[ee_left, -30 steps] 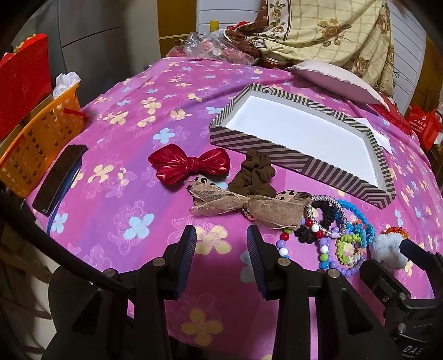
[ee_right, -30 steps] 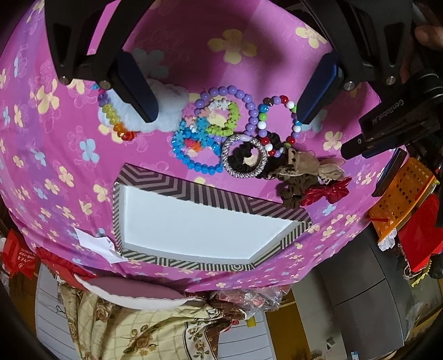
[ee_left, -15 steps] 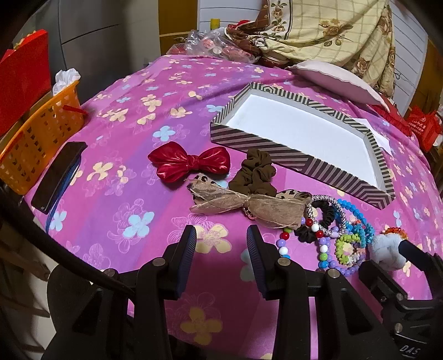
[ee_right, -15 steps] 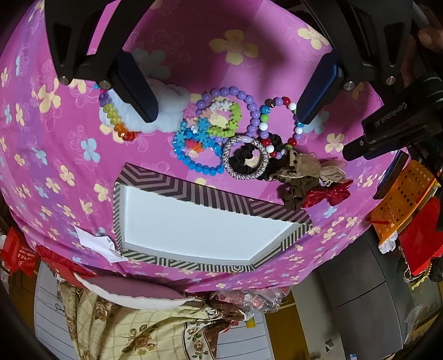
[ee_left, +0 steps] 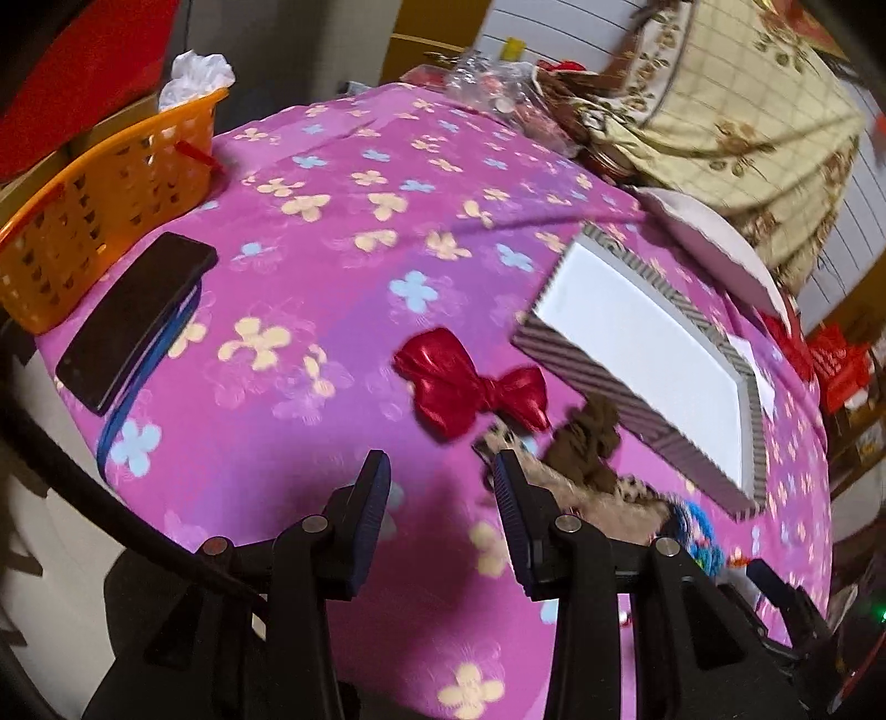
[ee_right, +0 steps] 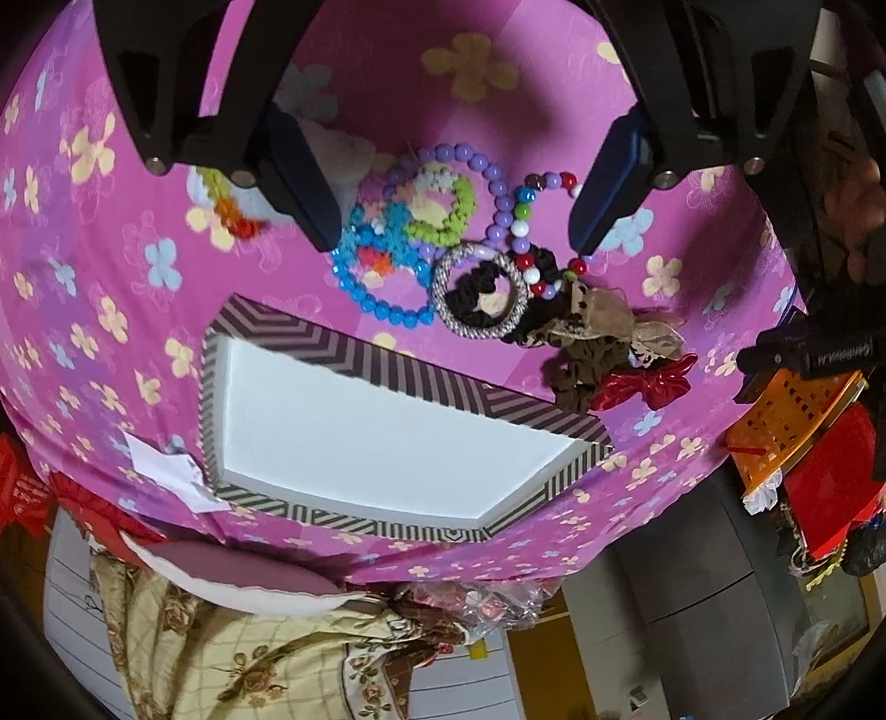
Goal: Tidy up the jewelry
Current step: 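Grasp the red satin bow with the left gripper while the right grasps the silver bangle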
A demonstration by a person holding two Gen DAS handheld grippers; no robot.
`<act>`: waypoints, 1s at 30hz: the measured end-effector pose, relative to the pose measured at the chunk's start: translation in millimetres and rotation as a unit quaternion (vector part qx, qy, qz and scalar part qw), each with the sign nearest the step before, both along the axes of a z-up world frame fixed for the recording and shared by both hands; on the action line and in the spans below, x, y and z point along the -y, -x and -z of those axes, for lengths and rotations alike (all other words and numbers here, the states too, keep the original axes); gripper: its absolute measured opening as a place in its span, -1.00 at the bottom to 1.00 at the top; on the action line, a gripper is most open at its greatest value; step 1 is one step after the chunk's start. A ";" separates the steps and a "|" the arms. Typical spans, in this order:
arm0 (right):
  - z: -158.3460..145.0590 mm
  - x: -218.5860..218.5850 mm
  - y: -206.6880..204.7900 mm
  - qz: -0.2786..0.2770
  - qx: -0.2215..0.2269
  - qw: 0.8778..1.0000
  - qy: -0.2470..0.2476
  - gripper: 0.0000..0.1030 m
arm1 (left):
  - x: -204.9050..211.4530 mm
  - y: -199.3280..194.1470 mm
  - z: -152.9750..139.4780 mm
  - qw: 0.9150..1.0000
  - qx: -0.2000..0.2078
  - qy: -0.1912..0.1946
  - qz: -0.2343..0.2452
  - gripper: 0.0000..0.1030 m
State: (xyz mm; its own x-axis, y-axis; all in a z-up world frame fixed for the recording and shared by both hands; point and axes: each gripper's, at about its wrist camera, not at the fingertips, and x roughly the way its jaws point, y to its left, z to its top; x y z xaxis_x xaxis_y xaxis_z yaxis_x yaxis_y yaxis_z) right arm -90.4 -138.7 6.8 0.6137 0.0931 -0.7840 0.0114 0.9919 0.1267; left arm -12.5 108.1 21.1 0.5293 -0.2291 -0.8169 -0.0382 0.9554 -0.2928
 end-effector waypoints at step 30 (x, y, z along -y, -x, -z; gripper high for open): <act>25.1 6.3 -46.7 -0.056 -0.042 0.997 0.008 0.02 | 45.1 -77.6 28.6 0.956 -0.029 -0.110 0.269 0.22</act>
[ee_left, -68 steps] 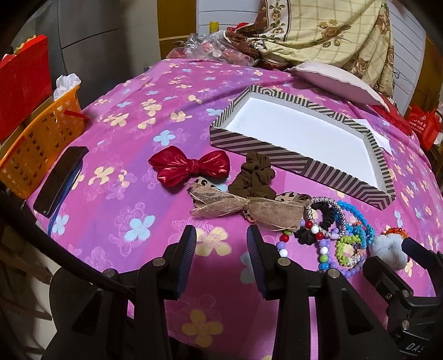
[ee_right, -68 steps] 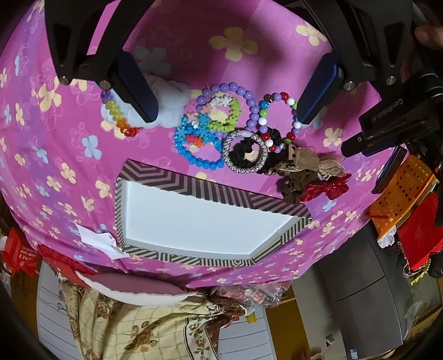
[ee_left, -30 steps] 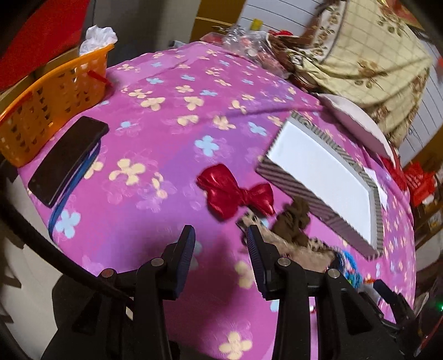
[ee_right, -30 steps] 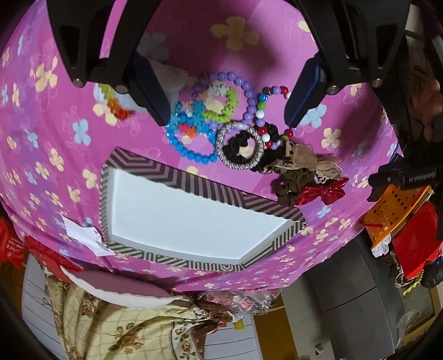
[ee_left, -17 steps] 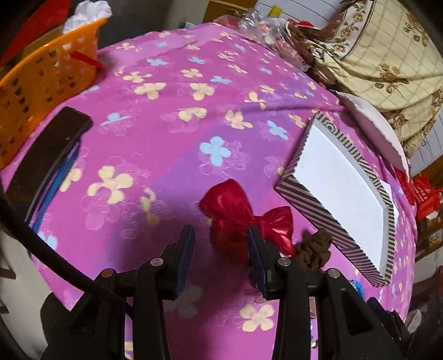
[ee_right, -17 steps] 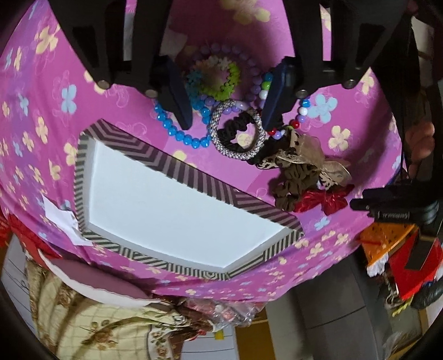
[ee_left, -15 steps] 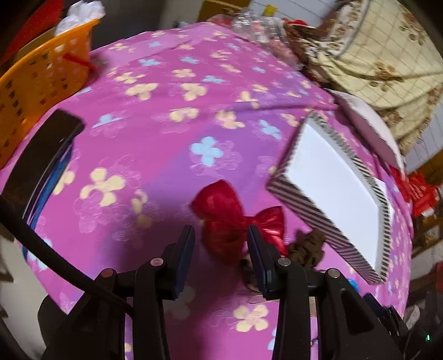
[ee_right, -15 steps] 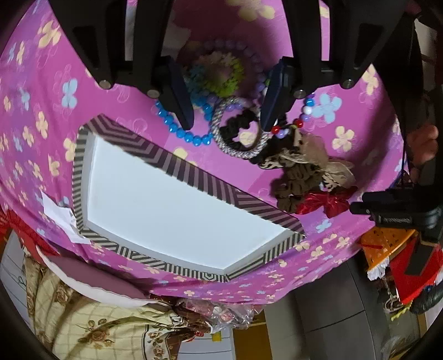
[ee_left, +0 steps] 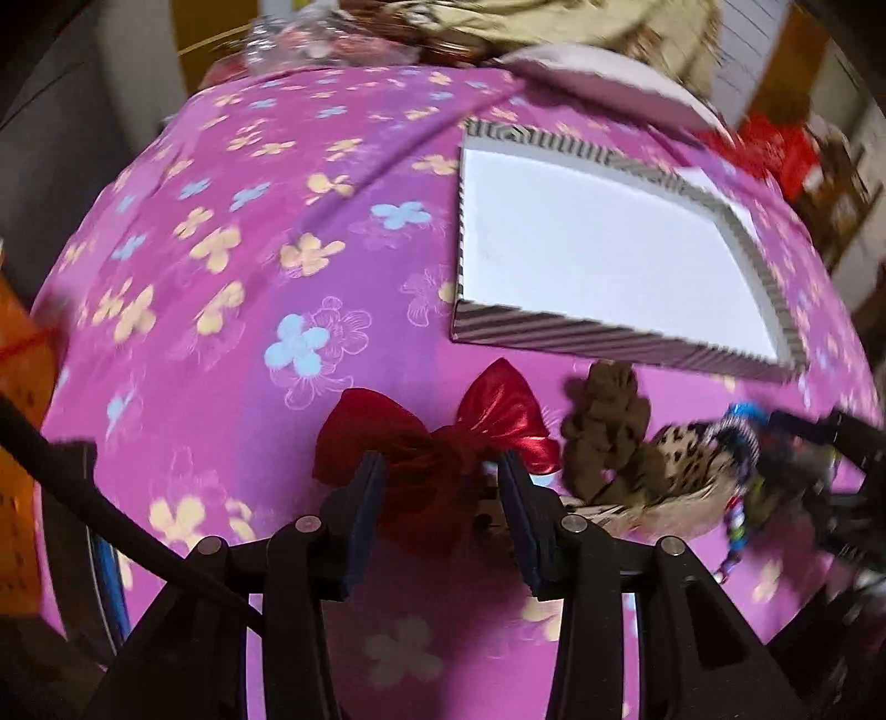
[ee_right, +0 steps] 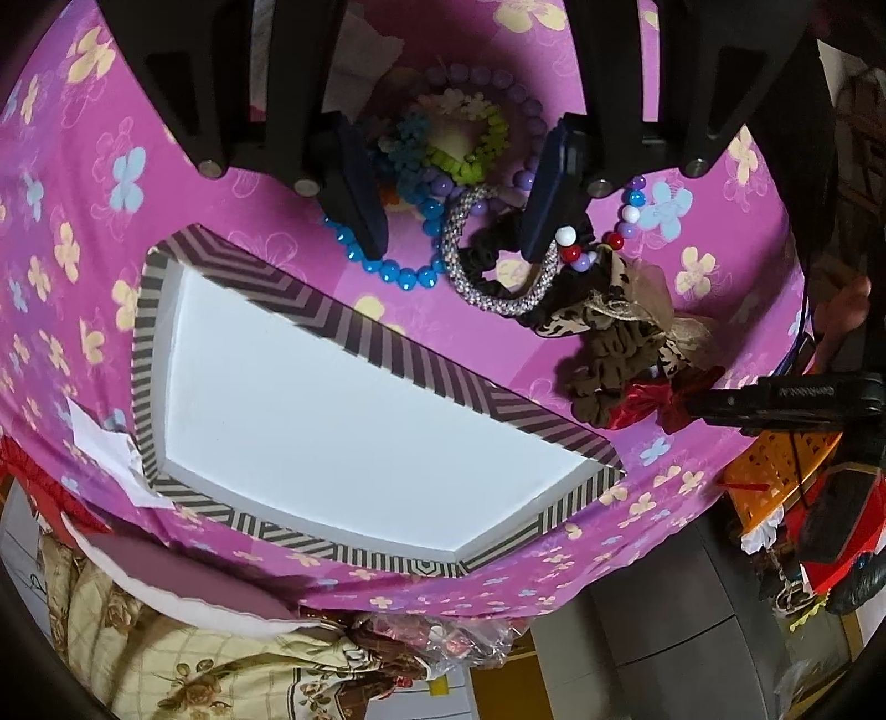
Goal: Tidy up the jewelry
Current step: 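Grasp the red satin bow with the left gripper while the right grasps the silver bangle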
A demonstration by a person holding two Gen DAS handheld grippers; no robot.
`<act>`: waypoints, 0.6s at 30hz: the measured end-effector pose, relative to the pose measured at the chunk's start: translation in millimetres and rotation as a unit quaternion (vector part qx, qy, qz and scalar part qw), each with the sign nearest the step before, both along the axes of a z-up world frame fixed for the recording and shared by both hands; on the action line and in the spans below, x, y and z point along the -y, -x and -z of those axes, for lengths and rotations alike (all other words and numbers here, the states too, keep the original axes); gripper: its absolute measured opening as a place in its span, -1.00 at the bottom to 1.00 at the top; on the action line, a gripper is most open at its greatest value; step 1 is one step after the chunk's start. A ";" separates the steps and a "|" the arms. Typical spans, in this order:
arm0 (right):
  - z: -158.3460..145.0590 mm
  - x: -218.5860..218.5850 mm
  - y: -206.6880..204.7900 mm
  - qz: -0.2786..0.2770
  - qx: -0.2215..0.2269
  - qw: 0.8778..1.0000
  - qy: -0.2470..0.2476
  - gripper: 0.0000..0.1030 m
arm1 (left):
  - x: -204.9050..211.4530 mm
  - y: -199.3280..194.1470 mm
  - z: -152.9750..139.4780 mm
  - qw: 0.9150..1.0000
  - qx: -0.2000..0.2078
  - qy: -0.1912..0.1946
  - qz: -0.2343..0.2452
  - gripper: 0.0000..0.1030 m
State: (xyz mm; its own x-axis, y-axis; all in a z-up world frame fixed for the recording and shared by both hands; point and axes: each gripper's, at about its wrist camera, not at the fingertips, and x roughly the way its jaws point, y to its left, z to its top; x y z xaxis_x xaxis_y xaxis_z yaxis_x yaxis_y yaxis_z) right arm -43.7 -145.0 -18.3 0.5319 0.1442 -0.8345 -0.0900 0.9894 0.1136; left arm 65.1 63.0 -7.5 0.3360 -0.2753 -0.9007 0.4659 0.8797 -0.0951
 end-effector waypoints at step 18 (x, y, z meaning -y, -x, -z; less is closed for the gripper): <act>14.6 -10.9 -31.5 -0.052 -0.041 0.998 0.019 -0.37 | 15.7 -28.4 22.0 0.996 -0.030 -0.015 0.087 0.24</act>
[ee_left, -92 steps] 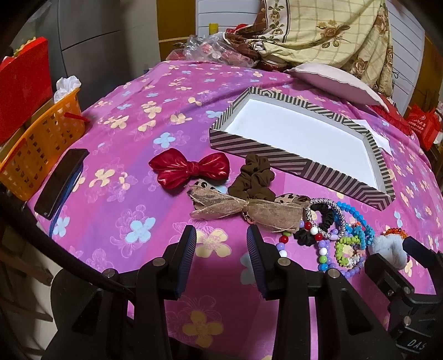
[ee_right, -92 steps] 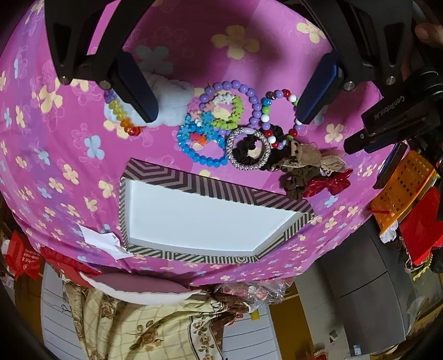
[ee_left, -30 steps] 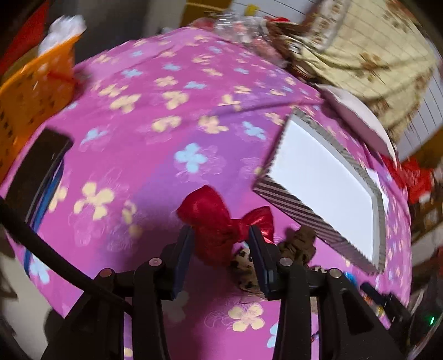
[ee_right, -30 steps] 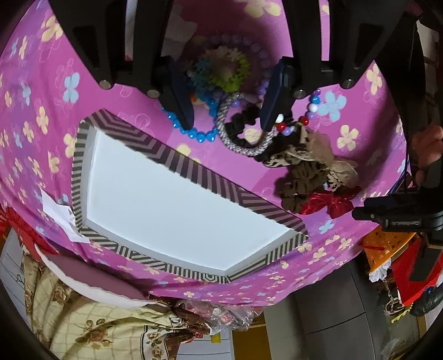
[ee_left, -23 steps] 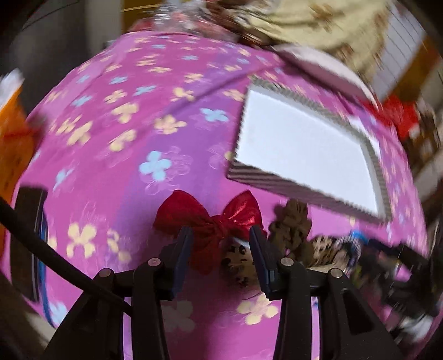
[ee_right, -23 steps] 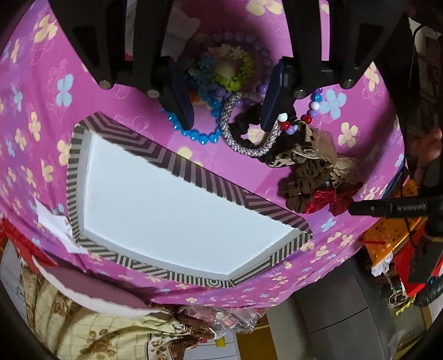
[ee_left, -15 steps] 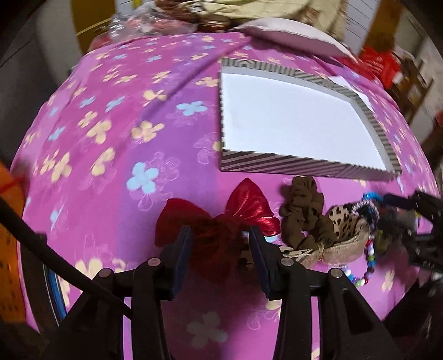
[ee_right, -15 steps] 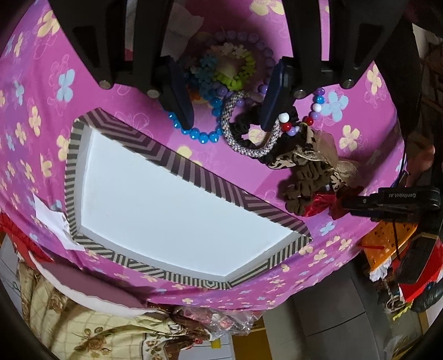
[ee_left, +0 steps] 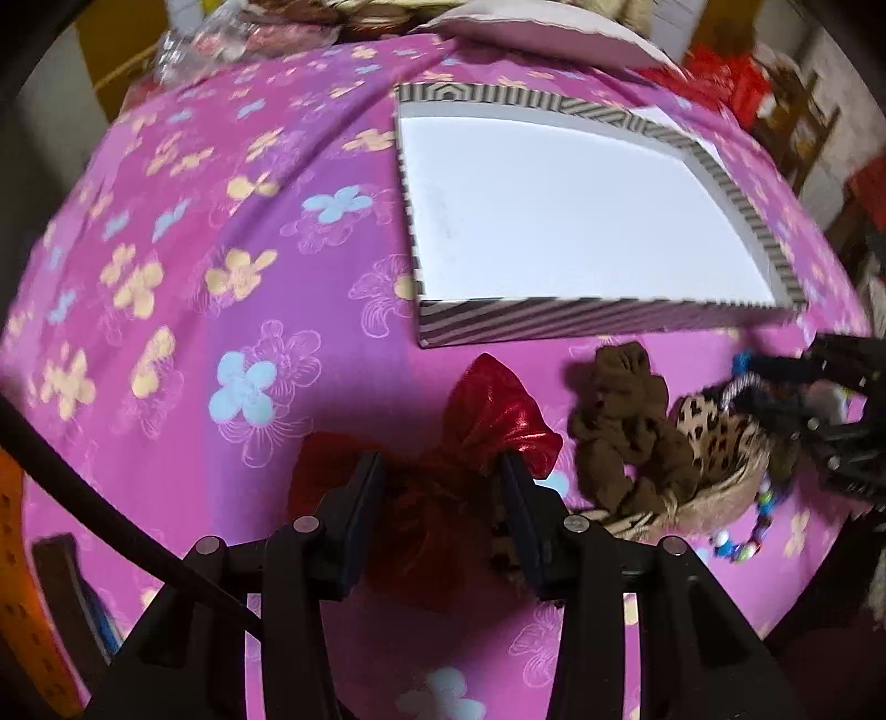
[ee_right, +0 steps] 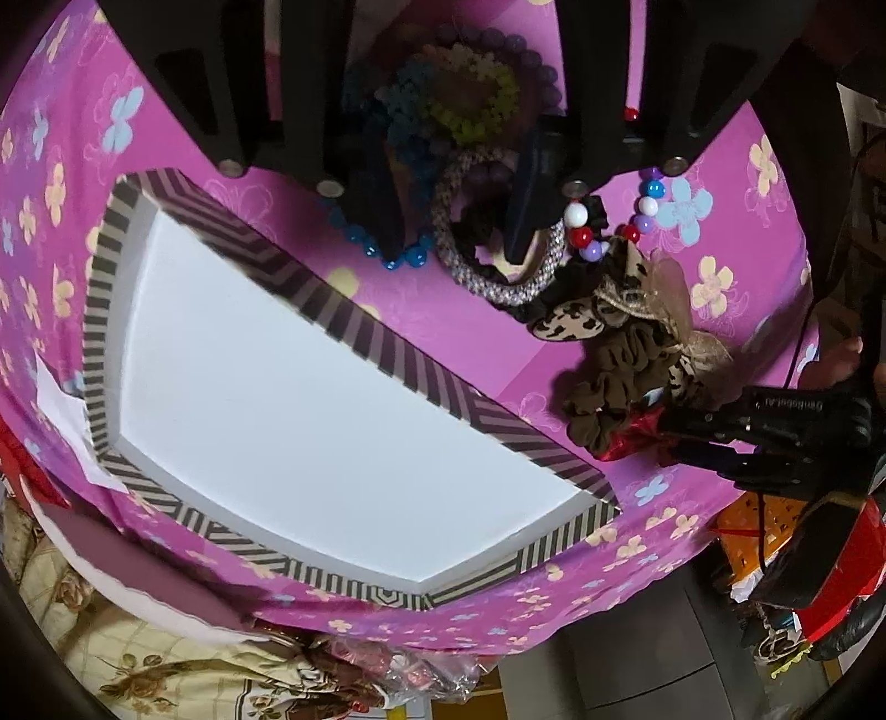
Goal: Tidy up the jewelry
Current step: 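Grasp the red satin bow with the left gripper while the right grasps the silver bangle, then place the red bow and silver bangle inside the tray, opening both grippers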
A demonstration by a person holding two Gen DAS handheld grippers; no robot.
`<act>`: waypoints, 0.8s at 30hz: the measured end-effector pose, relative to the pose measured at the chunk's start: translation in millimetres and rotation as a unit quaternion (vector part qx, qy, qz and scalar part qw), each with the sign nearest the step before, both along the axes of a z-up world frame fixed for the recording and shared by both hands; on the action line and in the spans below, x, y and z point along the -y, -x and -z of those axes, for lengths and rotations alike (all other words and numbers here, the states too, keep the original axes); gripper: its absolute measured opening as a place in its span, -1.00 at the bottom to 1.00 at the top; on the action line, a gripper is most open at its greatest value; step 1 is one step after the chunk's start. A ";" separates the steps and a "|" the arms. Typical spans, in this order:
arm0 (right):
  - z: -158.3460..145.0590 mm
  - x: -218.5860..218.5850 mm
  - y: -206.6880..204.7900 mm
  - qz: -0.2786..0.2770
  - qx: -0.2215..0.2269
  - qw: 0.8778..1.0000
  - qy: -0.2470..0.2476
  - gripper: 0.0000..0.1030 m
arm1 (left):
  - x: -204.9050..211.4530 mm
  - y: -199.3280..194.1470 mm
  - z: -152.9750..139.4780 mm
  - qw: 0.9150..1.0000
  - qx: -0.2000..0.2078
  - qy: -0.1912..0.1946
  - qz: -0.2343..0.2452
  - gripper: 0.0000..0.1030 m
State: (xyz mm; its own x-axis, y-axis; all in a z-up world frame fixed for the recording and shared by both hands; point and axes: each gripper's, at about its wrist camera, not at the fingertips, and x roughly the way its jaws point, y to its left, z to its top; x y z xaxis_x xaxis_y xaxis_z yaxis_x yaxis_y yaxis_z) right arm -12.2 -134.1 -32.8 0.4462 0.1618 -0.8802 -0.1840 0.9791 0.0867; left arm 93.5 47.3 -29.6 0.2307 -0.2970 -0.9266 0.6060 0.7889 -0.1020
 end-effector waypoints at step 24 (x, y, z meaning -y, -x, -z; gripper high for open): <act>-65.2 23.5 8.9 0.038 0.082 0.993 -0.079 -0.83 | -21.4 30.7 -72.3 0.990 0.071 0.070 -0.101 -0.28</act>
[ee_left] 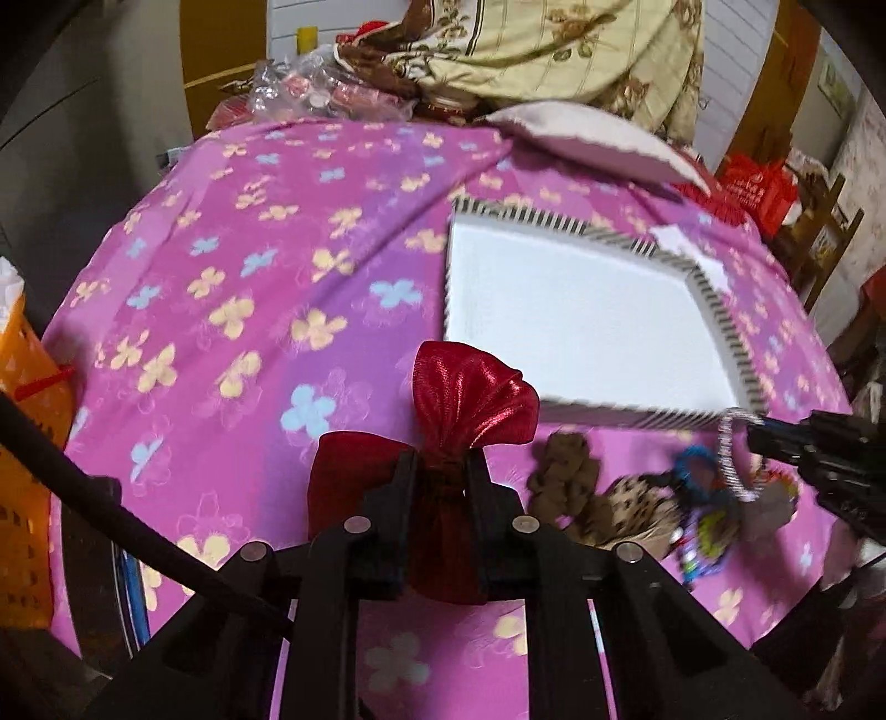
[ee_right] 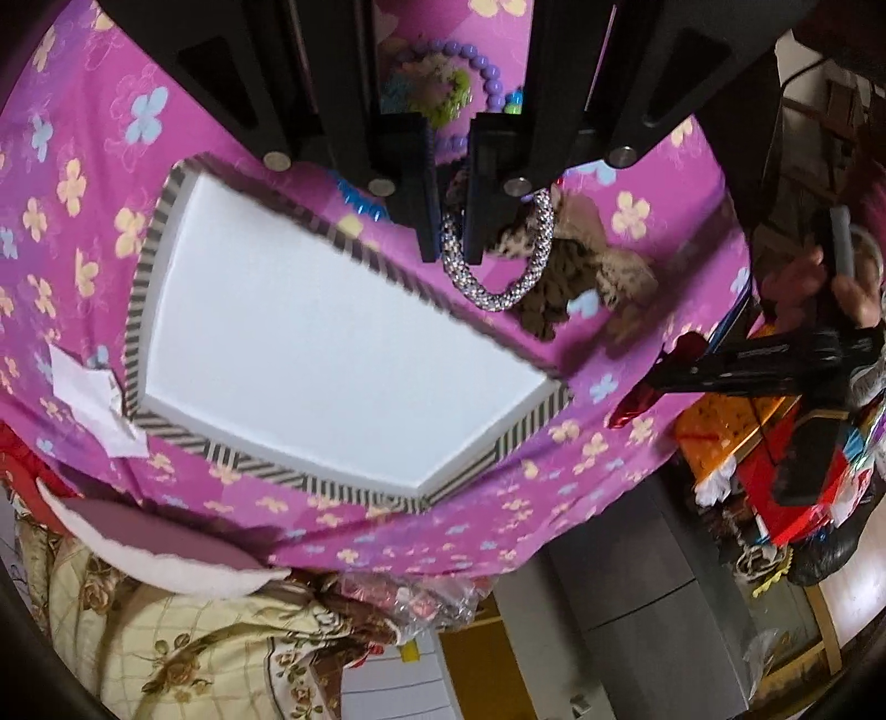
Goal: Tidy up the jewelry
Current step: 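Place the red bow and silver bangle inside the tray, opening both grippers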
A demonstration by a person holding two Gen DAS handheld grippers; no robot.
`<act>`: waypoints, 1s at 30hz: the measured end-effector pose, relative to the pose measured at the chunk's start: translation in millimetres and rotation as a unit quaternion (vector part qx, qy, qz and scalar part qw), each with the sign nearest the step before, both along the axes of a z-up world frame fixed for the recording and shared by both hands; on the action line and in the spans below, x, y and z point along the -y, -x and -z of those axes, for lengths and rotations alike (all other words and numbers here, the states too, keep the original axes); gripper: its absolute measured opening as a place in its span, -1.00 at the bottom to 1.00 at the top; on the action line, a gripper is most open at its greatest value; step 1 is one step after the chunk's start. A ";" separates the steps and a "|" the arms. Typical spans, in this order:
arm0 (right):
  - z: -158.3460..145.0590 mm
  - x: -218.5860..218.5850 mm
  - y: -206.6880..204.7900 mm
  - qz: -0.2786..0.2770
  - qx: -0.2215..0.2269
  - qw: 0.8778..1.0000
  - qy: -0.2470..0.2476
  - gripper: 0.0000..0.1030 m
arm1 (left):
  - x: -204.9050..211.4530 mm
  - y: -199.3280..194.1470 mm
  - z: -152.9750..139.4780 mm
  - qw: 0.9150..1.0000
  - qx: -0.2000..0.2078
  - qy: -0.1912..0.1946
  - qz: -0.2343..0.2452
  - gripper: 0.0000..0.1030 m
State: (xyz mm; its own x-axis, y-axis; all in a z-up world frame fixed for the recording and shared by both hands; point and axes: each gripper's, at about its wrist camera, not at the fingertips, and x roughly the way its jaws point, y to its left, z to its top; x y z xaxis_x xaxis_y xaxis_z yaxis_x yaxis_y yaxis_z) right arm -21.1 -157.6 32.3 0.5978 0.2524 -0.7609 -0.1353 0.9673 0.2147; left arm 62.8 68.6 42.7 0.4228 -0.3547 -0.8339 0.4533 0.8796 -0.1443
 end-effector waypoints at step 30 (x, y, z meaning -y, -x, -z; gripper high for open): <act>63.0 -0.9 -116.8 0.061 -0.087 0.994 -0.019 -0.62 | 101.8 -66.3 51.1 0.996 -0.031 -0.062 -0.047 -0.25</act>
